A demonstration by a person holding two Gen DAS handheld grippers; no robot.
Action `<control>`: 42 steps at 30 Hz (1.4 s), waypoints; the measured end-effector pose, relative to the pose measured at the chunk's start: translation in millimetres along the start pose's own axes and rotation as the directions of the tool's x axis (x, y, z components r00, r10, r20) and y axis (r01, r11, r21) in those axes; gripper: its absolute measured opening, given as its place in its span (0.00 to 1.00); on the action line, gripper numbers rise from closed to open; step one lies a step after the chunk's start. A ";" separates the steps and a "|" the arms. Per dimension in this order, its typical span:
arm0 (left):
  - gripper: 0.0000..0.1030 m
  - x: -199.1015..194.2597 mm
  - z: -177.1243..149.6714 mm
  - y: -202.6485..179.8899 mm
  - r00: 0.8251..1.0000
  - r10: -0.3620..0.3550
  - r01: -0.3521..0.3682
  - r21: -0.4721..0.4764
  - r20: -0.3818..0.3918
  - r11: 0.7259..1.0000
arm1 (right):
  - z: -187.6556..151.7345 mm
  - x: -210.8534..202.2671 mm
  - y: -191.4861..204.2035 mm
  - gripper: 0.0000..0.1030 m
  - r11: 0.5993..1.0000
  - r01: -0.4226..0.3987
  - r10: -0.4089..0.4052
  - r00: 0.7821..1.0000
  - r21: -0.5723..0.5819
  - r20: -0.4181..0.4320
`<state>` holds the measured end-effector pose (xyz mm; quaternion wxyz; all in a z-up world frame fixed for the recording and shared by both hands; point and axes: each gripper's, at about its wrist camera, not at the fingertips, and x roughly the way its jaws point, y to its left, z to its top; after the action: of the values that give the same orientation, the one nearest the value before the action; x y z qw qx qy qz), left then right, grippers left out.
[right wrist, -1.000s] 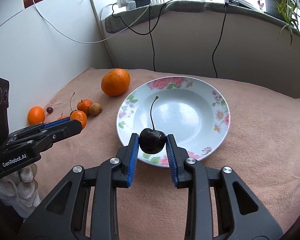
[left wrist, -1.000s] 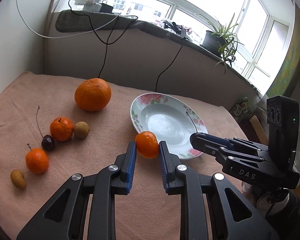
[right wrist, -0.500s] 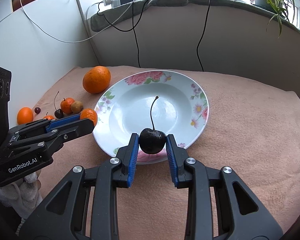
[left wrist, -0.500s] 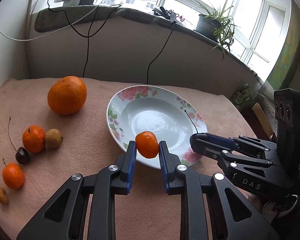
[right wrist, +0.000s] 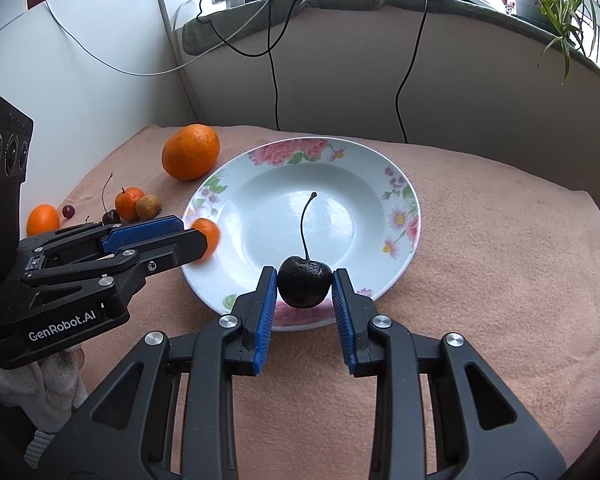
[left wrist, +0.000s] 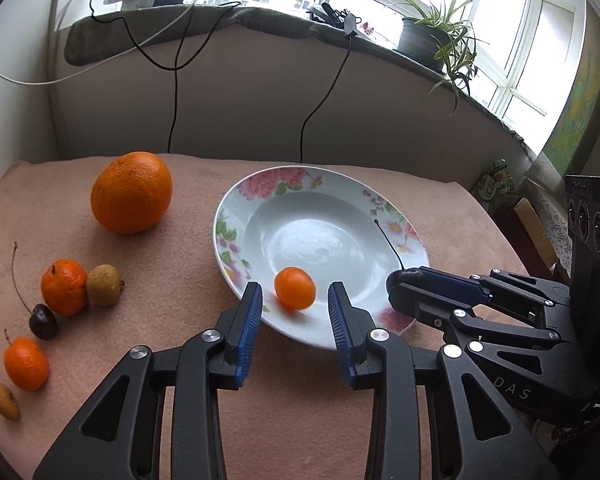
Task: Organize fruits
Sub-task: 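Carry the cherry with the right tool and tangerine with the left into the plate, open both, then move both open tools from the plate back toward the fruit group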
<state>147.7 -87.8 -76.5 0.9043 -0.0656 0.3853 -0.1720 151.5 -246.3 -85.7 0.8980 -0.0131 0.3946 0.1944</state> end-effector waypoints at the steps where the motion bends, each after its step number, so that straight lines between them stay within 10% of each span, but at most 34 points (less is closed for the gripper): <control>1: 0.38 -0.4 0.1 0.5 1.000 0.003 -0.003 -0.001 0.000 1.000 | 0.5 -0.1 0.2 0.28 1.000 0.002 -0.002 1.000 -0.001 0.002; 4: 0.42 -2.5 0.4 2.4 1.000 0.009 -0.009 -0.004 0.006 1.000 | 1.3 -1.2 0.9 0.29 1.000 0.015 -0.015 1.000 -0.008 0.003; 8: 0.43 -7.6 -0.3 6.4 1.000 0.023 -0.023 -0.007 0.019 1.000 | 2.6 -8.5 3.4 0.72 0.999 0.035 -0.034 0.999 -0.020 0.040; 20: 0.70 -24.4 -2.2 14.1 0.996 0.065 -0.064 -0.021 0.056 0.998 | 4.6 -17.8 0.9 0.81 0.999 0.045 -0.045 0.997 0.004 0.061; 42: 0.71 -75.7 -20.1 35.5 0.980 0.158 -0.154 -0.046 0.118 0.987 | 13.0 -28.5 38.4 0.81 0.999 -0.030 0.032 0.996 -0.030 0.083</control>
<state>93.7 -27.1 -48.3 0.9353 -0.0622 0.3368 -0.0892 129.3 -218.1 -51.4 0.9102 -0.0115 0.3542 0.2143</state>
